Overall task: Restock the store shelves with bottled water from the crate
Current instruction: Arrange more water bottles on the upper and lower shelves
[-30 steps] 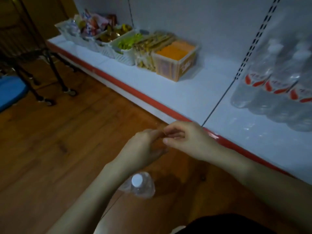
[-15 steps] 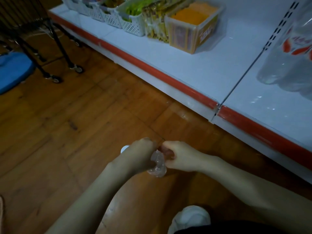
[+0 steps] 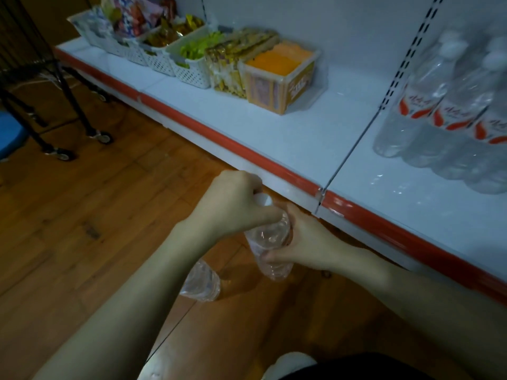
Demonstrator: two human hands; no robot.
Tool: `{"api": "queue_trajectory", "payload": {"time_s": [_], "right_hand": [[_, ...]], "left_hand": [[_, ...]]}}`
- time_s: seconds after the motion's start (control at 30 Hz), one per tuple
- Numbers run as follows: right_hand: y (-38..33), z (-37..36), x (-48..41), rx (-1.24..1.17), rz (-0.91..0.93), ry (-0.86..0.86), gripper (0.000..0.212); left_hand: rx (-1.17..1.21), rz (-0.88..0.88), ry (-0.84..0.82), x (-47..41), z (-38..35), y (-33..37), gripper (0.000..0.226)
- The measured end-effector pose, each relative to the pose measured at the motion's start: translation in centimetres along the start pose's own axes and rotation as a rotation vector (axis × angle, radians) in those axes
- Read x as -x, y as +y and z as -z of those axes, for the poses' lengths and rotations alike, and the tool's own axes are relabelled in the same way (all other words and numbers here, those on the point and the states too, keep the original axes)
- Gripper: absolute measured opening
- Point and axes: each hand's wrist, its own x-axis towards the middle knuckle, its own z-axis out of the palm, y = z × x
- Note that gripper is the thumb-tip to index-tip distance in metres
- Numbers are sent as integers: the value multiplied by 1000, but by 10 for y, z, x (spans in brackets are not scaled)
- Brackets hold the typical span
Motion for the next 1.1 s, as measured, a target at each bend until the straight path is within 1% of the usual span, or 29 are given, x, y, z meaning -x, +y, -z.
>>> {"api": "queue_trajectory", "payload": {"time_s": [0.07, 0.17, 0.2, 0.3, 0.37, 0.4, 0.47, 0.53, 0.6, 0.7, 0.77, 0.87, 0.93, 1.03, 1.1], "right_hand": [[-7, 9, 2, -2, 19, 132, 71], [-15, 28, 3, -85, 45, 195, 66], [-18, 34, 5, -107, 44, 210, 63], [-25, 53, 10, -134, 28, 269, 52], [-30, 65, 13, -171, 30, 321, 40], [-33, 70, 14, -197, 31, 351, 35], [-40, 81, 16, -255, 31, 407, 30], [-47, 89, 18, -301, 30, 447, 31], [-54, 96, 20, -329, 22, 468, 33], [-61, 108, 27, -347, 34, 422, 35], [-63, 119, 35, -326, 65, 370, 37], [-64, 135, 47, -300, 79, 303, 49], [-66, 143, 53, -281, 65, 245, 53], [-68, 150, 59, -264, 22, 182, 67], [-70, 150, 62, -261, 13, 146, 66]], "left_hand": [[13, -16, 91, -12, 4, 13, 44], [79, -20, 179, -24, 7, 26, 48], [137, -23, 194, -27, 7, 27, 49], [456, -24, 281, -27, 5, 26, 44], [542, -4, 323, -19, -1, 25, 55], [546, 15, 307, -14, -5, 25, 63], [531, 37, 213, -8, -13, 30, 76], [561, -37, 106, -6, -19, 41, 73], [590, -97, 78, -9, -20, 52, 69], [640, -81, 106, -13, -17, 58, 67], [765, -47, 93, -16, -13, 56, 67], [929, 3, 66, -21, -6, 53, 67], [983, 17, 52, -24, -2, 56, 66], [1033, 0, 38, -26, 3, 65, 73], [1049, -24, 29, -27, 6, 72, 75]]}}
